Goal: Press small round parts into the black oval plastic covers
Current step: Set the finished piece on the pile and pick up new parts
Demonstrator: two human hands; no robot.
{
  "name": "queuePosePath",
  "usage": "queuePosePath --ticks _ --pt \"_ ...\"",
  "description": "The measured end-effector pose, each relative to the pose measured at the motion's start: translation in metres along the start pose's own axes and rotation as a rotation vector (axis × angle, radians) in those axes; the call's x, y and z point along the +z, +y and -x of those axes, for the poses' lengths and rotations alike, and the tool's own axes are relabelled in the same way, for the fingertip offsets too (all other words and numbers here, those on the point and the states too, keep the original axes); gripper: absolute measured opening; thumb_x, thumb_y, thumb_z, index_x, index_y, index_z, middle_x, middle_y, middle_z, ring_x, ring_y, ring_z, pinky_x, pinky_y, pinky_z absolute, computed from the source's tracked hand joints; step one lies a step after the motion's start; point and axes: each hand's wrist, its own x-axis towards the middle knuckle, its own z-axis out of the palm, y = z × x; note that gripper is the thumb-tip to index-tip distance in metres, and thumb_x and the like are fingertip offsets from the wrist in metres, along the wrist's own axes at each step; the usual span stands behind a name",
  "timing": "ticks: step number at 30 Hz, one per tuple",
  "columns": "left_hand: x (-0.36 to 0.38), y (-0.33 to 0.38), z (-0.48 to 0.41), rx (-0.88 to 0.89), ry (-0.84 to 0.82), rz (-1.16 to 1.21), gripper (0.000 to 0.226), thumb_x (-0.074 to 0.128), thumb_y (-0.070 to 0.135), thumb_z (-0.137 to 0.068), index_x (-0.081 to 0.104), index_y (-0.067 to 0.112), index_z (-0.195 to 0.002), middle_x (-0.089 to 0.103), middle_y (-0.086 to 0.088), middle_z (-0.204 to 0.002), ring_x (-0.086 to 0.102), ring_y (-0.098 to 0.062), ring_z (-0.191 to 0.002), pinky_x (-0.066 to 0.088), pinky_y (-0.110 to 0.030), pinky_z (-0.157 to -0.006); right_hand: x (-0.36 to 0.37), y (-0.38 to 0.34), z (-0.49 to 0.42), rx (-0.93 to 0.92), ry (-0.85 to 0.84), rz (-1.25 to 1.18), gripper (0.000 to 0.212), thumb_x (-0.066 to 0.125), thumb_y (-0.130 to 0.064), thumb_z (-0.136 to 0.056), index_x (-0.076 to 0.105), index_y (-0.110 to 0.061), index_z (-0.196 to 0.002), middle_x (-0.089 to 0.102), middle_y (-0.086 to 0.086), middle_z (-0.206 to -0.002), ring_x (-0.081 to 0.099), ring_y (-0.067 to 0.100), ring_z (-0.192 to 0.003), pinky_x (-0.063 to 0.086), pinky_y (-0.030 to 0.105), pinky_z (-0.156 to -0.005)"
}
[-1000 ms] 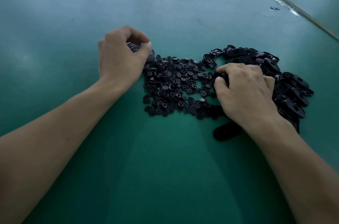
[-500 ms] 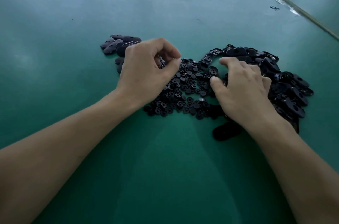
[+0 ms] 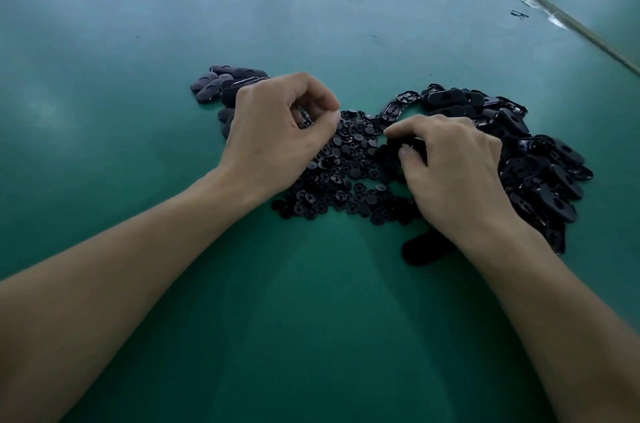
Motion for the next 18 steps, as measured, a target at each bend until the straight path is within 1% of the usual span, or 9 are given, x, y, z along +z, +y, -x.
queuePosePath --ticks 1,3,5,6,7,9,11,14,18 --pt "0.0 0.0 0.0 -0.003 -0.004 0.0 0.01 0.074 0.024 -0.082 0.069 0.032 -0.079 0.063 0.019 -0.067 0.05 0.0 -0.056 0.037 -0.007 -0.059 -0.001 -0.001 0.0 -0.004 0.017 -0.022 0.029 0.061 -0.012 -0.094 0.07 -0.034 -0.111 0.062 -0.015 -0.102 0.049 0.014 -0.119 0.018 0.027 -0.086" --pt "-0.001 0.001 0.001 -0.005 -0.011 0.003 0.009 0.074 0.023 -0.082 0.07 0.031 -0.079 0.063 0.018 -0.067 0.05 -0.001 -0.057 0.037 -0.008 -0.06 -0.003 -0.002 0.0 -0.023 0.049 -0.072 0.029 0.064 -0.009 -0.091 0.072 -0.032 -0.107 0.063 -0.015 -0.098 0.051 0.014 -0.114 0.025 0.029 -0.09" --pt "0.0 0.002 0.001 -0.008 -0.013 0.008 0.007 0.074 0.025 -0.083 0.07 0.03 -0.08 0.064 0.017 -0.067 0.051 -0.002 -0.058 0.039 -0.011 -0.06 -0.004 -0.002 -0.001 -0.054 0.084 -0.132 0.03 0.064 -0.006 -0.089 0.073 -0.028 -0.106 0.069 -0.01 -0.099 0.057 0.016 -0.108 0.039 0.034 -0.096" --pt "0.001 0.003 0.002 -0.01 -0.012 0.014 0.004 0.074 0.028 -0.083 0.071 0.03 -0.08 0.065 0.015 -0.067 0.052 -0.004 -0.058 0.041 -0.015 -0.06 -0.005 -0.003 -0.001 -0.071 0.1 -0.177 0.031 0.064 -0.003 -0.088 0.073 -0.026 -0.106 0.071 -0.008 -0.098 0.06 0.015 -0.104 0.045 0.035 -0.096" --pt "0.001 0.004 0.003 -0.01 -0.011 0.025 0.004 0.073 0.032 -0.083 0.071 0.028 -0.082 0.065 0.013 -0.067 0.054 -0.006 -0.058 0.044 -0.019 -0.061 -0.005 -0.004 -0.001 -0.089 0.111 -0.225 0.031 0.063 -0.001 -0.087 0.074 -0.023 -0.106 0.072 -0.007 -0.097 0.063 0.013 -0.098 0.049 0.031 -0.094" --pt "0.002 0.006 0.004 0.005 -0.018 0.051 0.013 0.071 0.04 -0.084 0.073 0.027 -0.086 0.067 0.01 -0.065 0.059 -0.01 -0.058 0.047 -0.025 -0.06 -0.005 -0.007 -0.001 -0.144 0.135 -0.309 0.029 0.064 0.002 -0.086 0.075 -0.019 -0.104 0.071 -0.006 -0.095 0.064 0.006 -0.09 0.048 0.017 -0.088" --pt "0.002 0.009 0.006 0.044 -0.042 0.057 0.018 0.066 0.046 -0.088 0.074 0.029 -0.091 0.066 0.009 -0.06 0.06 -0.011 -0.053 0.048 -0.028 -0.057 -0.005 -0.01 0.0 -0.221 0.167 -0.381 0.026 0.067 0.002 -0.086 0.075 -0.015 -0.103 0.07 -0.005 -0.094 0.063 0.003 -0.086 0.046 0.01 -0.083" --pt "0.0 0.011 0.007 0.11 -0.116 0.077 0.026 0.056 0.044 -0.097 0.075 0.026 -0.099 0.067 0.005 -0.058 0.063 -0.017 -0.052 0.05 -0.032 -0.053 -0.004 -0.015 0.002 -0.328 0.235 -0.44 0.018 0.071 0.0 -0.086 0.074 -0.012 -0.099 0.067 -0.006 -0.09 0.061 0.002 -0.082 0.046 0.011 -0.078" --pt "-0.001 0.012 0.008 0.191 -0.182 0.163 0.025 0.053 0.034 -0.101 0.074 0.021 -0.097 0.072 0.007 -0.072 0.066 -0.004 -0.062 0.049 -0.022 -0.059 -0.005 -0.019 0.004 -0.391 0.3 -0.476 0.009 0.075 -0.003 -0.085 0.07 -0.007 -0.09 0.065 -0.005 -0.083 0.061 0.009 -0.075 0.049 0.016 -0.072"
